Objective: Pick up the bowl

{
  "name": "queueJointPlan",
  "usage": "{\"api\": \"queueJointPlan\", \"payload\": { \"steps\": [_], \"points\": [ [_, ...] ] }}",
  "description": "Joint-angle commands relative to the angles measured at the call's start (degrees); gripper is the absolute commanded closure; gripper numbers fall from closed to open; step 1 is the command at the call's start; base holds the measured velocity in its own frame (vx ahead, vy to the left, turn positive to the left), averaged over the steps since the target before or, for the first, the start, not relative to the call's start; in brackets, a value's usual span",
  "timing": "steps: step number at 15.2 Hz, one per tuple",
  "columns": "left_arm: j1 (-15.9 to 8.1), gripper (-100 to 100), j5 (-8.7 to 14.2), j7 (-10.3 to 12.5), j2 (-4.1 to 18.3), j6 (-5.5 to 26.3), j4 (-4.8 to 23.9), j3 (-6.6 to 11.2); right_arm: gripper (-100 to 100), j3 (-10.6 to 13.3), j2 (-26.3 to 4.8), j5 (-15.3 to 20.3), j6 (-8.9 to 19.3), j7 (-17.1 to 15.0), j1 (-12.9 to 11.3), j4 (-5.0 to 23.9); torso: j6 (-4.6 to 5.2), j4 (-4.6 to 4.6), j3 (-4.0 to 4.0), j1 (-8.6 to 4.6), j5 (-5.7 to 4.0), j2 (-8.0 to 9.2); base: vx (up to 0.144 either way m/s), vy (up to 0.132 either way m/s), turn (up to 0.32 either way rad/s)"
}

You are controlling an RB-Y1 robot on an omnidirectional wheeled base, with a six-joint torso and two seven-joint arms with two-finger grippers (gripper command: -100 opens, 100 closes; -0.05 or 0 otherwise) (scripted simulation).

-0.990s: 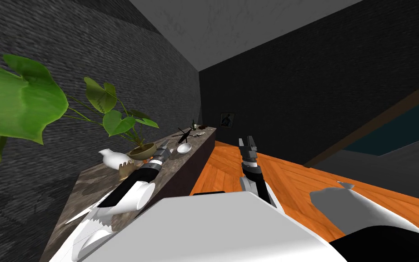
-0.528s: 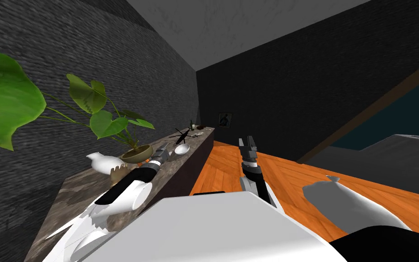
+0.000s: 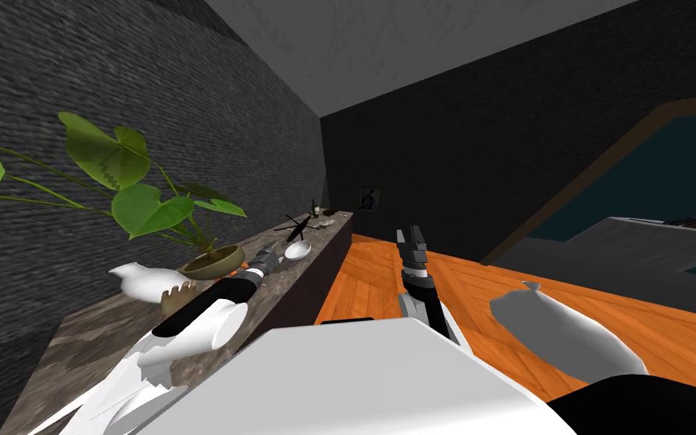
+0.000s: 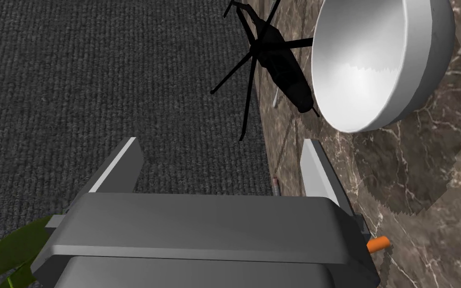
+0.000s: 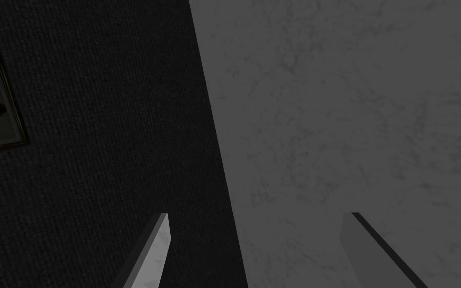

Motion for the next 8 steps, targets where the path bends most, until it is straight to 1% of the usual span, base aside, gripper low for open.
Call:
{"api": "queueJointPlan", "payload": {
  "steps": [1, 2, 3, 5, 6, 7, 8],
  "points": [
    [-0.35, -100, 0.83, 0.45, 0.0, 2.86, 0.01, 0.93, 0, 0.0, 0.0, 0.0, 0.0, 0.0, 0.0, 0.0, 0.0, 0.0, 0.0, 0.0, 0.0, 0.0, 0.023, 0.003, -0.139],
    [-0.35, -100, 0.83, 0.45, 0.0, 4.0, 0.01, 0.93, 0, 0.0, 0.0, 0.0, 0.0, 0.0, 0.0, 0.0, -0.01, 0.0, -0.01, 0.01, 0.0, -0.02, 0.016, 0.007, -0.049],
    [-0.46, -100, 1.99, 1.01, -0.19, 5.34, -0.12, 2.17, 0, 0.0, 0.0, 0.0, 0.0, 0.0, 0.01, 0.0, -0.02, 0.0, -0.01, 0.02, 0.0, -0.01, 0.026, 0.008, -0.125],
    [-0.46, -100, 1.99, 1.01, -0.19, 7.78, -0.12, 2.17, 0, 0.0, 0.0, 0.0, 0.0, 0.0, 0.0, 0.0, -0.01, -0.01, -0.03, 0.04, 0.01, -0.05, 0.025, 0.012, -0.098],
    [-0.46, -100, 1.99, 1.01, -0.19, 7.99, -0.12, 2.17, 0, 0.0, 0.0, 0.0, 0.0, 0.0, 0.01, 0.0, -0.02, -0.01, -0.02, 0.05, 0.01, -0.04, 0.013, 0.006, 0.007],
    [-0.54, -100, 3.14, 1.58, -0.42, 9.61, -0.21, 3.4, 0, -0.01, 0.0, 0.0, 0.0, 0.0, 0.01, 0.0, -0.03, -0.01, -0.01, 0.03, 0.01, -0.02, 0.022, -0.001, -0.124],
    [-0.54, -100, 3.14, 1.58, -0.42, 10.74, -0.21, 3.4, 0, 0.0, 0.0, 0.0, 0.0, 0.0, 0.0, 0.0, 0.0, -0.01, -0.02, 0.01, 0.0, -0.03, 0.029, 0.007, -0.135]
  ]
}}
